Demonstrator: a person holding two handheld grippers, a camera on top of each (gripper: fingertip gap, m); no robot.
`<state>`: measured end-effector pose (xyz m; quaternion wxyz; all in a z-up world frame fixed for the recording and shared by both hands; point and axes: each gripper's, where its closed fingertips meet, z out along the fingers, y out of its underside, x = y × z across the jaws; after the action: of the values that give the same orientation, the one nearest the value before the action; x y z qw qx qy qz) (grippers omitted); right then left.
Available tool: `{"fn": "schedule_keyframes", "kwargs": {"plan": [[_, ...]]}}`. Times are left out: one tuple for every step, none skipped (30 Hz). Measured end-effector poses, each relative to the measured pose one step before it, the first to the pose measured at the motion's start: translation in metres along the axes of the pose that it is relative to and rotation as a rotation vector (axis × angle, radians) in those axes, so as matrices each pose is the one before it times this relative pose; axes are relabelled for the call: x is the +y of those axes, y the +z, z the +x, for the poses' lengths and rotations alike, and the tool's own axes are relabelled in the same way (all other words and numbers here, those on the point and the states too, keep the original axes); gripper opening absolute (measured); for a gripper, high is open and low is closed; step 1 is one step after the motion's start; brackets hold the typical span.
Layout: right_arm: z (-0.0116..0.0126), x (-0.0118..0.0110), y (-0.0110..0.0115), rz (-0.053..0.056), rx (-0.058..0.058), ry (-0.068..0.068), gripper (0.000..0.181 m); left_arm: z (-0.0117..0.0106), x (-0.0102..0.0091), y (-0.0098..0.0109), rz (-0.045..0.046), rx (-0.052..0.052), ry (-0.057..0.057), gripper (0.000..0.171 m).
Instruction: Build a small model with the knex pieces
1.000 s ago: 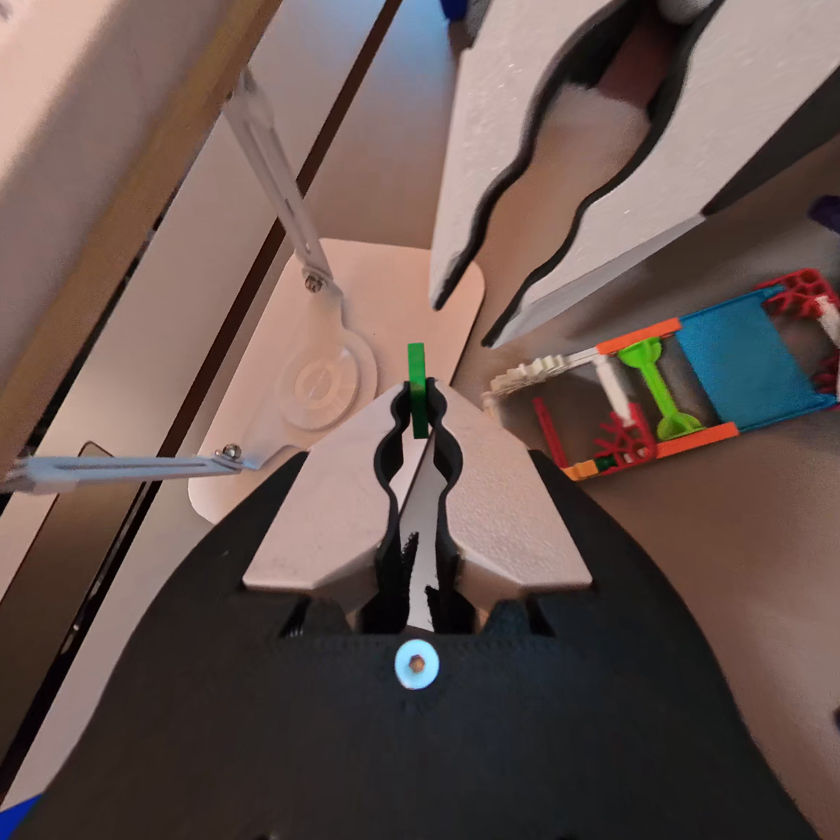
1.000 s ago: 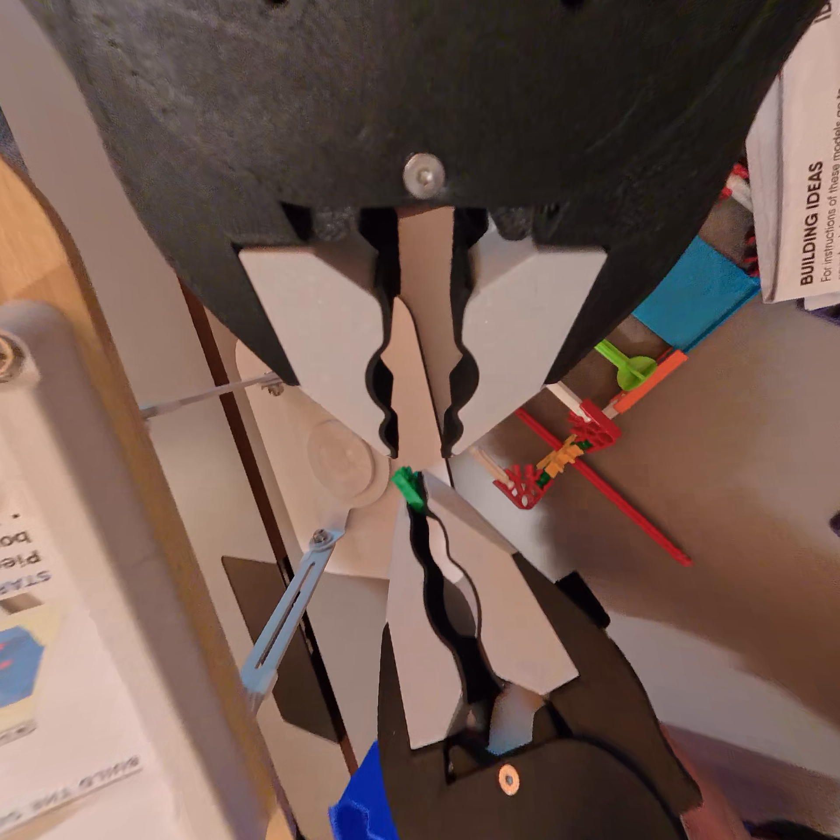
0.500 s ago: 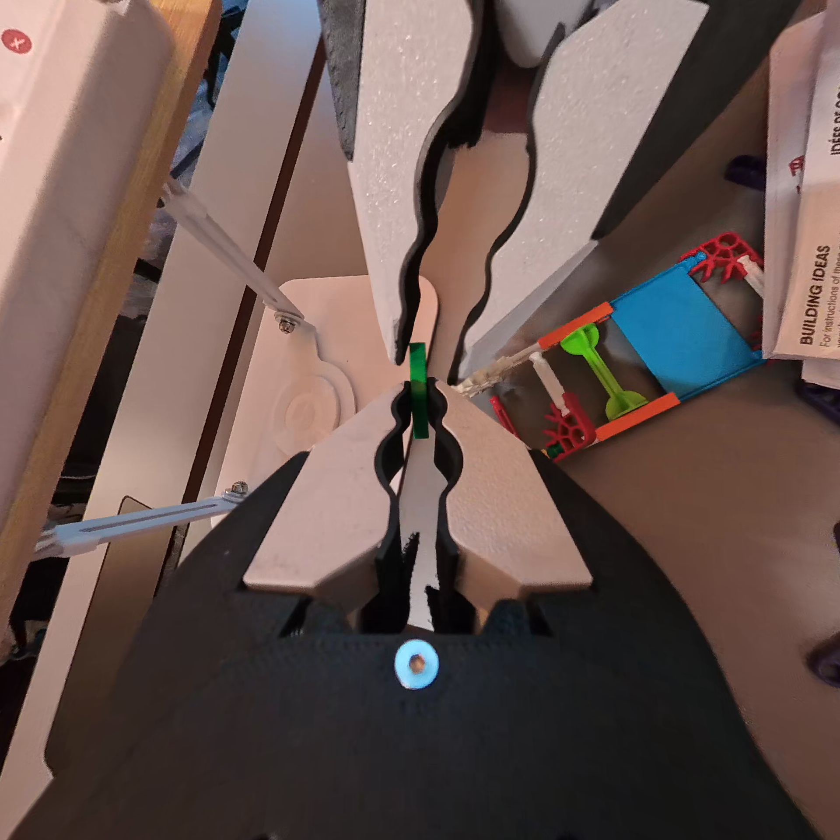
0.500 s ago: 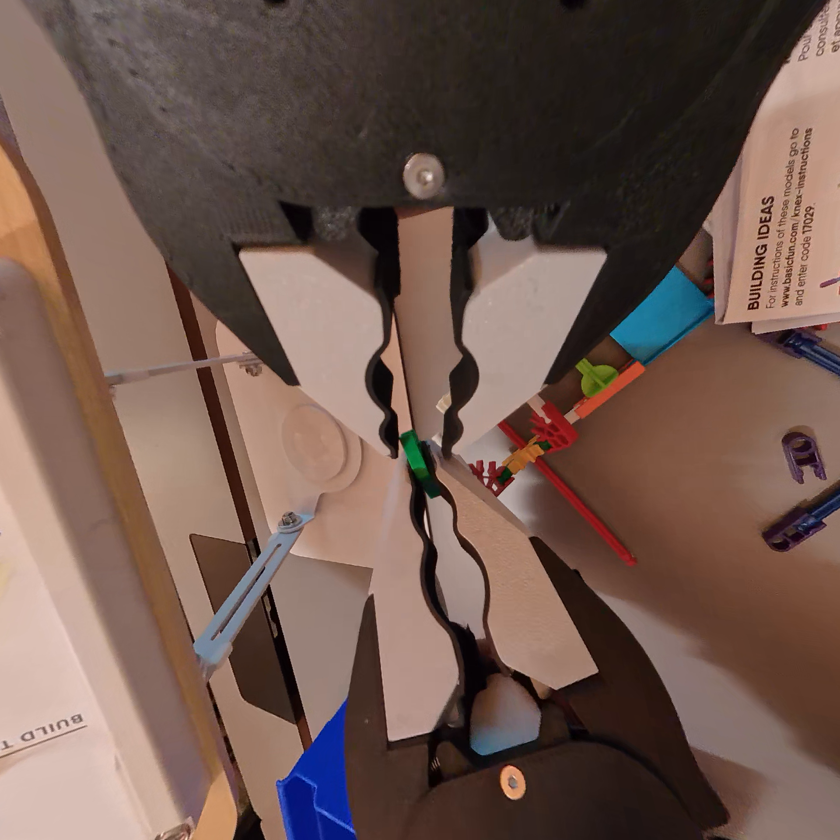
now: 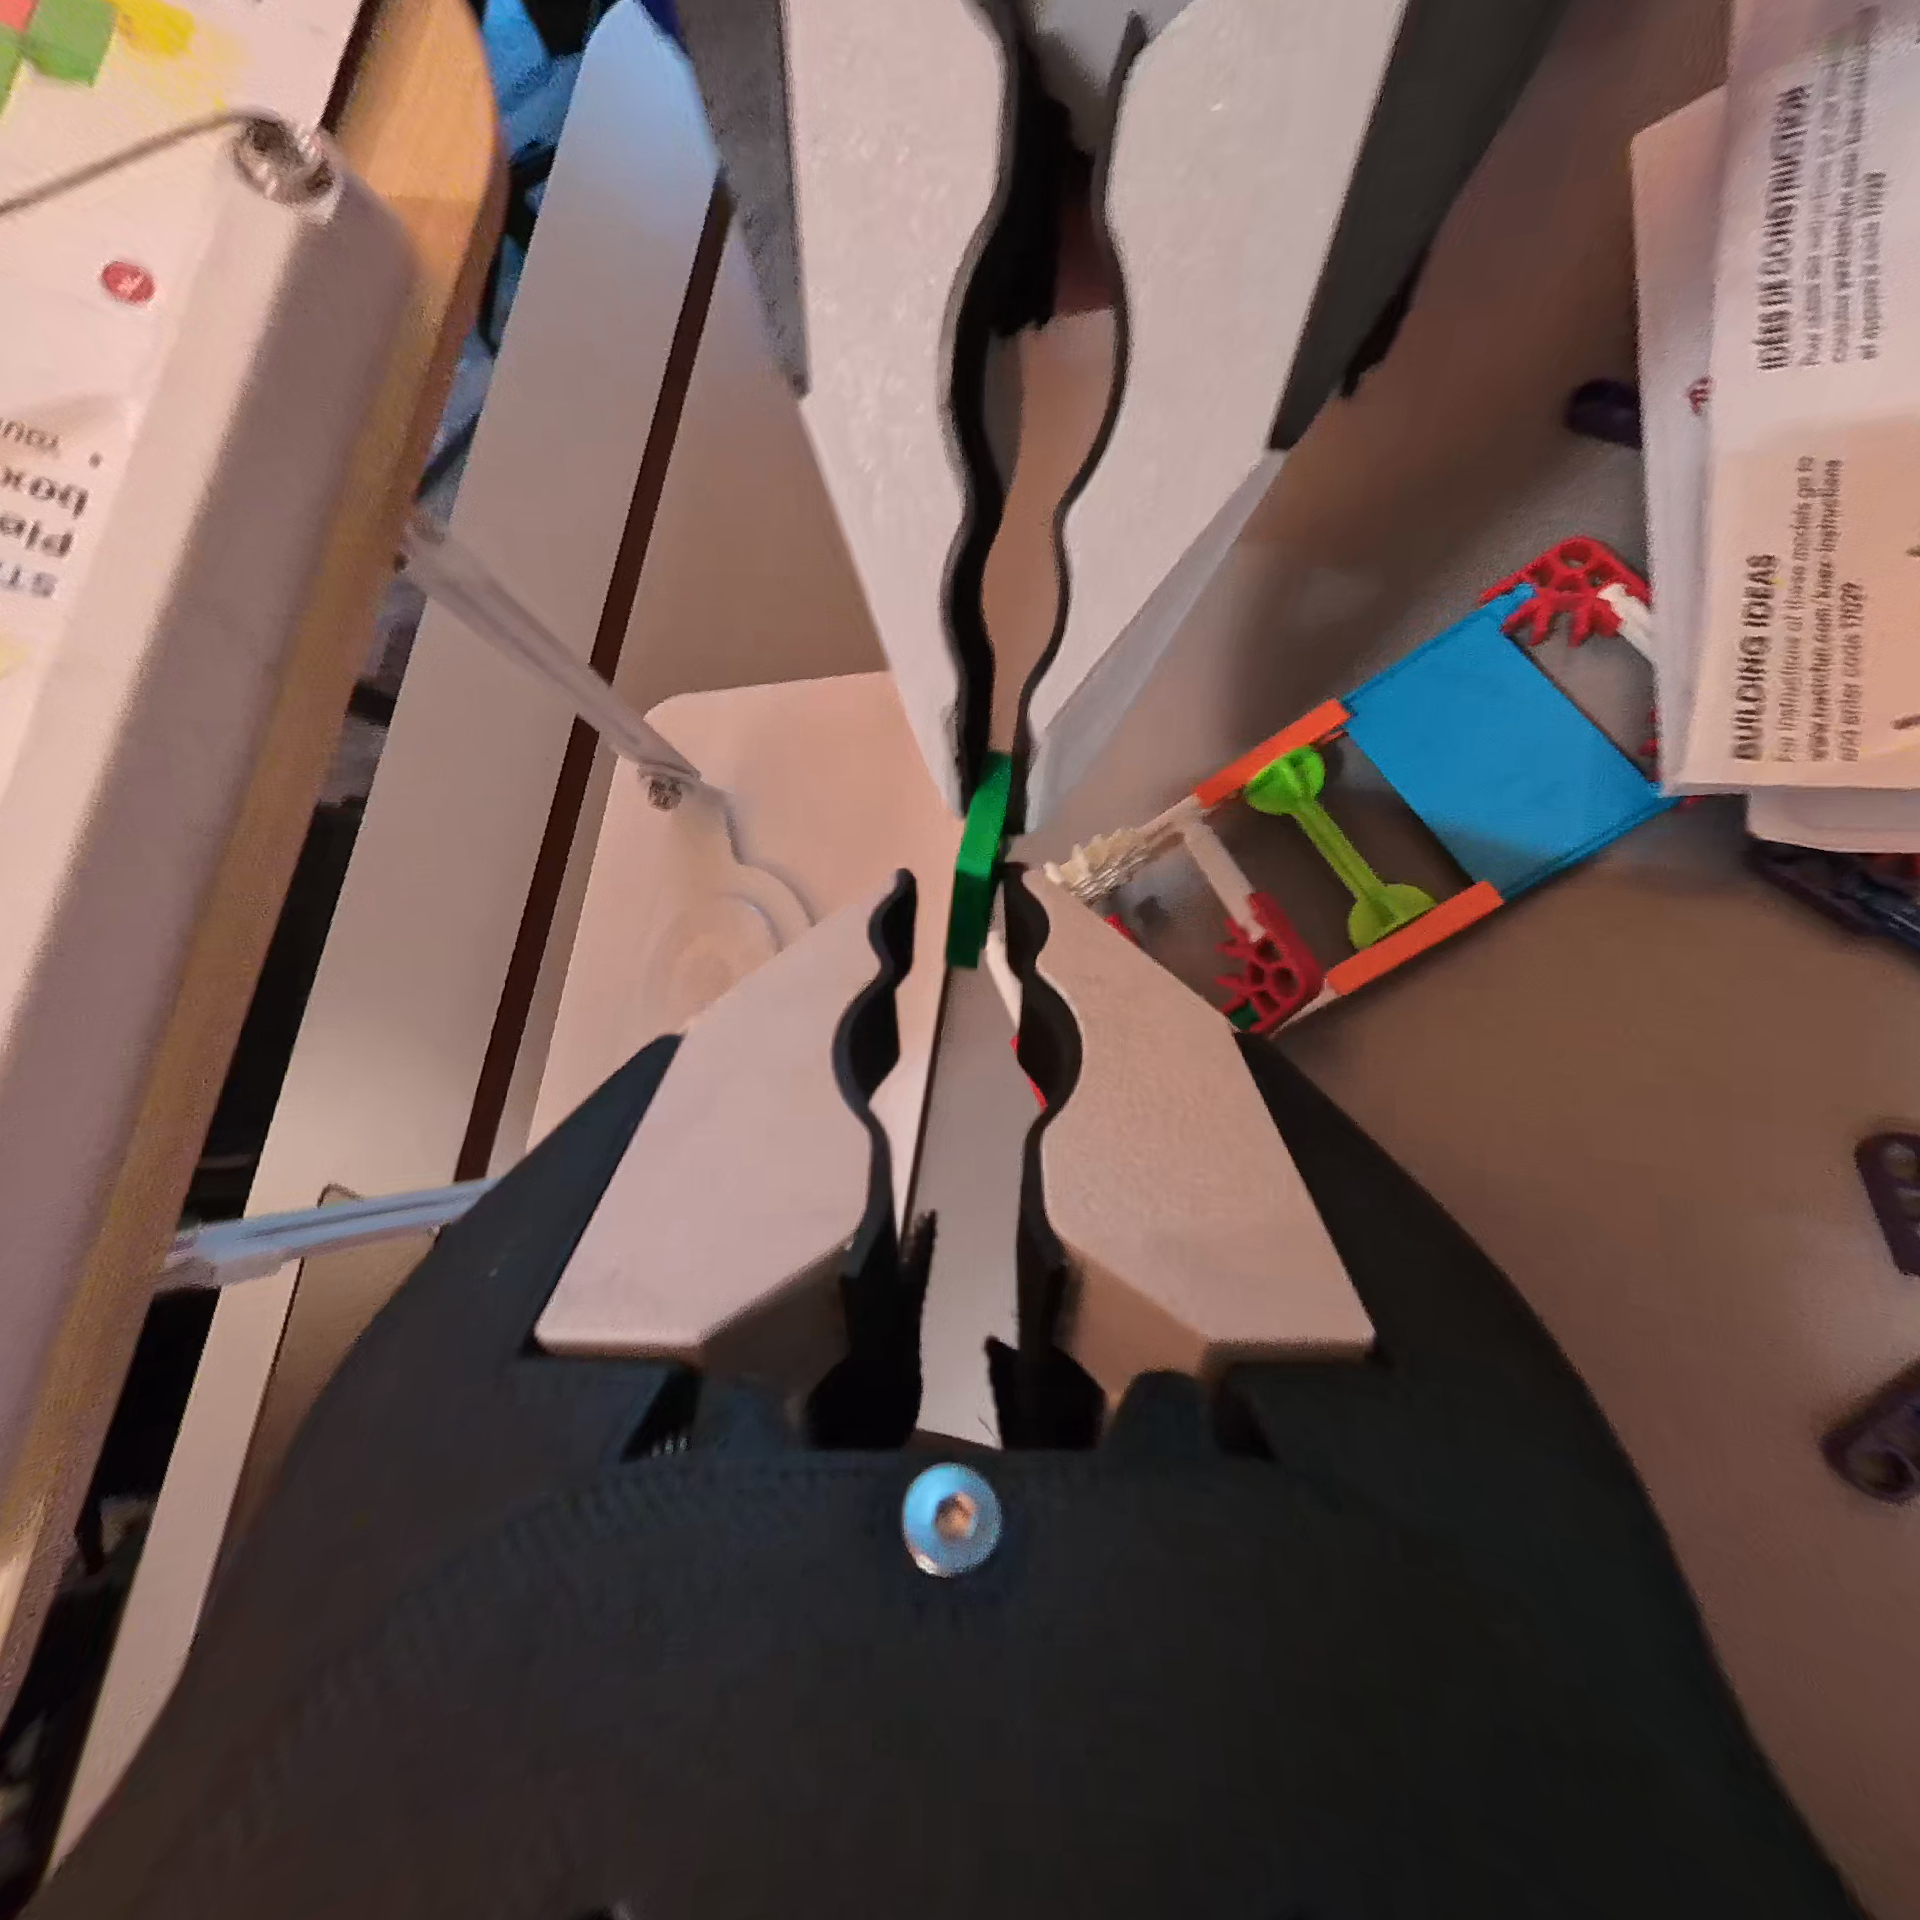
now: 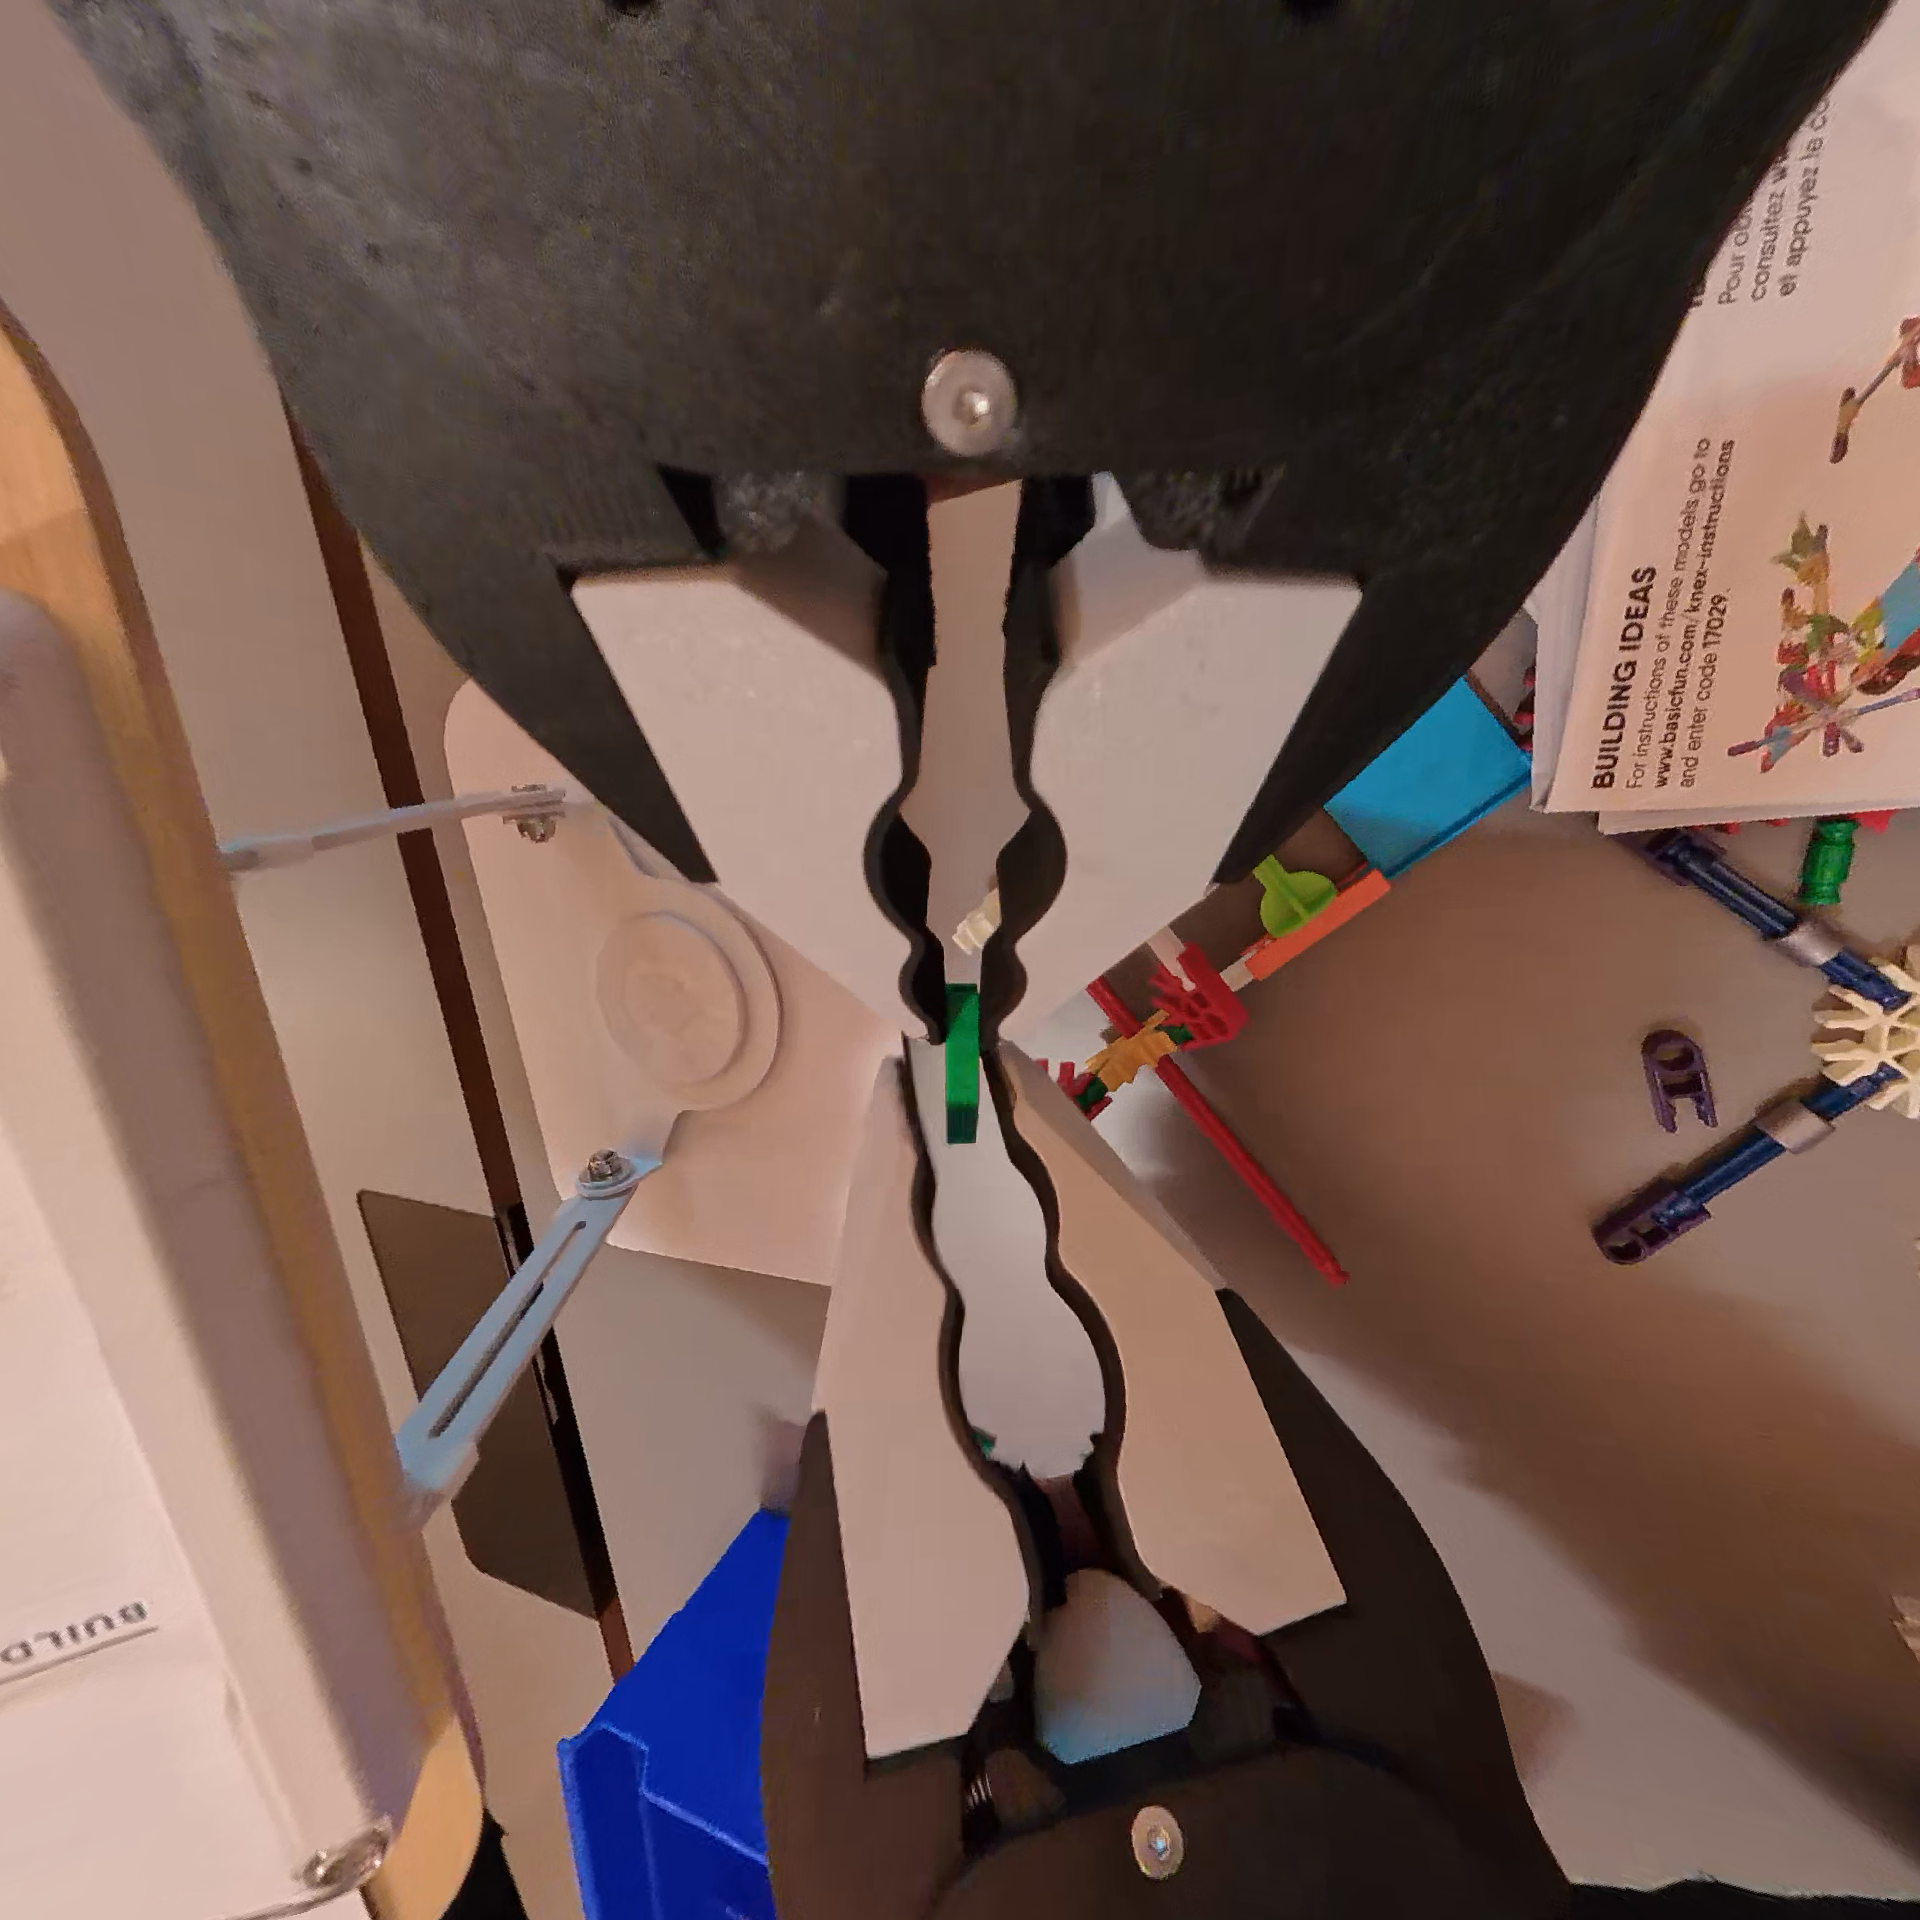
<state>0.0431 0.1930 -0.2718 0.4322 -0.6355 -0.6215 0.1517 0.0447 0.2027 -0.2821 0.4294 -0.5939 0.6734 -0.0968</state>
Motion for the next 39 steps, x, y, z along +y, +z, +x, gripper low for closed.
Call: {"fn": "schedule_keyframes", "kwargs": {"plan": [[0.0029, 0.0023, -0.00089, -0.0067, 0.0086, 0.0075, 0.003, -0.00245, 0.00463, 0.0004, -0.02692, -0.0041, -0.0251, 0.016], [0.0024, 0.00274, -0.00051, -0.0089, 0.0047, 0.0115, 0.004, 0.00146, 0.00681, 0.00091, -0.03607, 0.0202, -0.0287, 0.02], [0.00135, 0.0031, -0.00005, -0.0104, -0.0014, 0.0125, 0.003, 0.00332, 0.00749, 0.00147, -0.03577, 0.0307, -0.0296, 0.03], [0.00128, 0.00286, 0.00029, -0.0102, 0.0012, 0.0084, 0.003, 0.00185, 0.00783, 0.00225, -0.03641, 0.0235, -0.0397, 0.036], [0.00129, 0.00225, 0.00038, -0.0075, 0.004, 0.0041, 0.003, 0.00333, 0.00797, 0.00264, -0.03626, 0.0359, -0.0423, 0.04], [0.00047, 0.00148, 0.00059, -0.0057, 0.0007, 0.0033, 0.003, 0.0013, 0.00625, 0.00276, -0.02508, 0.0219, -0.0328, 0.041], [-0.00024, 0.00087, 0.00046, -0.0043, -0.0019, 0.0026, 0.003, -0.00129, 0.00368, 0.00243, -0.01137, 0.0047, -0.0257, 0.039], [-0.00006, 0.00057, 0.00044, -0.0048, -0.0001, 0.0008, 0.004, 0.00008, 0.00211, 0.00249, -0.00537, 0.0161, -0.037, 0.035], [0.00029, 0.00052, 0.00023, -0.0052, 0.0034, -0.0007, 0.003, 0.00196, 0.00124, 0.0025, 0.00009, 0.0296, -0.0364, 0.03], [0.0003, 0.00033, 0.00007, -0.0033, 0.0021, -0.0003, 0.003, 0.0018, 0.00027, 0.00189, 0.00968, 0.026, -0.0199, 0.024], [0.00025, 0.00005, -0.00034, -0.0008, 0.0005, 0.0009, 0.003, 0.00075, -0.00014, 0.00127, 0.01054, 0.0197, -0.0156, 0.016], [0.00063, -0.00013, -0.00047, 0.0005, 0.0024, 0.0019, 0.003, -0.00115, -0.00073, 0.00062, 0.0112, 0.0074, -0.0131, 0.013], [0.00086, 0.0, -0.00044, 0.0002, 0.0026, 0.0035, 0.003, -0.00056, 0.00006, -0.00024, 0.00658, 0.0096, -0.0014, 0.013], [0.0004, -0.00001, -0.0005, 0.0013, -0.0009, 0.0037, 0.003, -0.00142, 0.00089, -0.00065, 0.00167, 0.0018, 0.0051, 0.013], [-0.00029, -0.00034, -0.00037, 0.0039, -0.0042, 0.0026, 0.003, -0.00208, 0.00167, -0.00107, -0.00336, -0.0016, 0.0076, 0.012], [-0.001, -0.00054, -0.0003, 0.0043, -0.0078, 0.0022, 0.003, -0.00177, 0.00182, -0.00155, -0.00425, 0.002, 0.015, 0.012], [-0.00173, -0.00042, -0.00015, 0.0028, -0.0116, 0.0006, 0.003, -0.00161, 0.0008, -0.00208, 0.00232, 0.0023, 0.0216, 0.012], [-0.00191, -0.00026, 0.00005, 0.0011, -0.0101, -0.002, 0.004, 0.0003, 0.00179, -0.00202, -0.00262, 0.0102, 0.0258, 0.012], [-0.00148, -0.00034, 0.0001, -0.0009, -0.0064, -0.0028, 0.004, 0.00119, 0.00264, -0.00157, -0.0086, 0.0133, 0.0206, 0.012], [-0.00221, -0.00059, 0.00026, -0.0006, -0.0098, -0.0027, 0.004, 0.00007, 0.00216, -0.00118, -0.00819, 0.006, 0.0193, 0.012], [-0.00345, -0.0009, 0.00006, 0.0003, -0.0167, -0.0032, 0.004, 0.00091, 0.00075, -0.00091, -0.0029, 0.0066, 0.0302, 0.012], [-0.00373, -0.00058, 0.00015, -0.002, -0.0176, -0.0037, 0.004, 0.00416, -0.00075, -0.00092, 0.00323, 0.023, 0.0289, 0.012], [-0.00285, -0.0002, 0.00016, -0.0047, -0.012, -0.0042, 0.004, 0.0033, -0.00065, -0.00031, -0.0038, 0.0175, 0.0112, 0.012], [-0.00202, -0.00035, 0.00005, -0.0041, -0.0072, -0.004, 0.004, 0.00195, 0.0003, 0.00052, -0.01499, 0.0059, 0.0132, 0.012], [-0.00195, -0.00044, 0.00006, -0.002, -0.0079, -0.0029, 0.004, 0.00384, -0.00091, 0.00091, -0.006, 0.0145, 0.0201, 0.012], [-0.0024, -0.00038, 0.00017, -0.0012, -0.0118, -0.0016, 0.004, 0.00478, -0.00389, 0.00056, 0.01277, 0.022, 0.0131, 0.012], [-0.0031, 0.00029, 0.00039, -0.0029, -0.0167, 0.0011, 0.004, 0.00461, -0.00375, 0.00098, 0.01367, 0.0193, 0.0119, 0.012], [-0.00332, 0.00071, 0.00077, -0.0041, -0.02, 0.0033, 0.004, 0.00611, -0.00073, 0.00136, -0.00212, 0.0263, 0.0134, 0.012], [-0.00316, 0.00118, 0.00117, -0.0053, -0.0198, 0.0039, 0.004, 0.00493, -0.00172, 0.00118, 0.00641, 0.0169, 0.0227, 0.012], [-0.00294, 0.00228, 0.00146, -0.0106, -0.0183, 0.0047, 0.004, 0.00015, -0.00248, 0.00094, 0.01033, -0.0043, 0.0072, 0.012], [-0.00256, 0.00345, 0.00189, -0.0165, -0.0172, 0.0049, 0.003, -0.00104, -0.00255, 0.00089, 0.01102, -0.0064, -0.0004, 0.012], [-0.00202, 0.0033, 0.00192, -0.0144, -0.0129, 0.001, 0.003, -0.00035, -0.00132, 0.00074, 0.00393, -0.0034, -0.0035, 0.012], [-0.00125, 0.0016, 0.00155, -0.0048, -0.0089, -0.0012, 0.004, -0.00062, -0.0007, 0.00062, 0.00171, -0.0061, -0.0072, 0.012], [-0.0007, 0.00009, 0.00111, 0.0023, -0.0066, 0.0027, 0.004, -0.00104, -0.00016, 0.00069, 0.00079, -0.0079, -0.0109, 0.013], [0.00084, 0.0, 0.00065, 0.0012, 0.0023, 0.0042, 0.003, -0.00091, 0.00042, 0.00069, -0.00166, -0.0064, -0.0078, 0.013], [0.0023, 0.00071, 0.00024, -0.0034, 0.012, 0.0014, 0.003, -0.0021, 0.00074, 0.0009, -0.00547, -0.0128, -0.0108, 0.013], [0.00208, 0.00127, 0.00002, -0.0047, 0.0091, 0.003, 0.003, -0.00436, 0.00022, 0.00088, -0.00503, -0.0259, -0.0168, 0.013], [0.00138, 0.00086, -0.00019, -0.0005, 0.0032, 0.0054, 0.004, -0.00334, -0.00042, 0.00094, -0.0007, -0.0203, -0.0157, 0.013], [0.00111, 0.00041, -0.00034, 0.0043, 0.0012, 0.0051, 0.003, -0.00045, 0.00066, 0.00135, -0.00652, -0.006, -0.0149, 0.013]]}}
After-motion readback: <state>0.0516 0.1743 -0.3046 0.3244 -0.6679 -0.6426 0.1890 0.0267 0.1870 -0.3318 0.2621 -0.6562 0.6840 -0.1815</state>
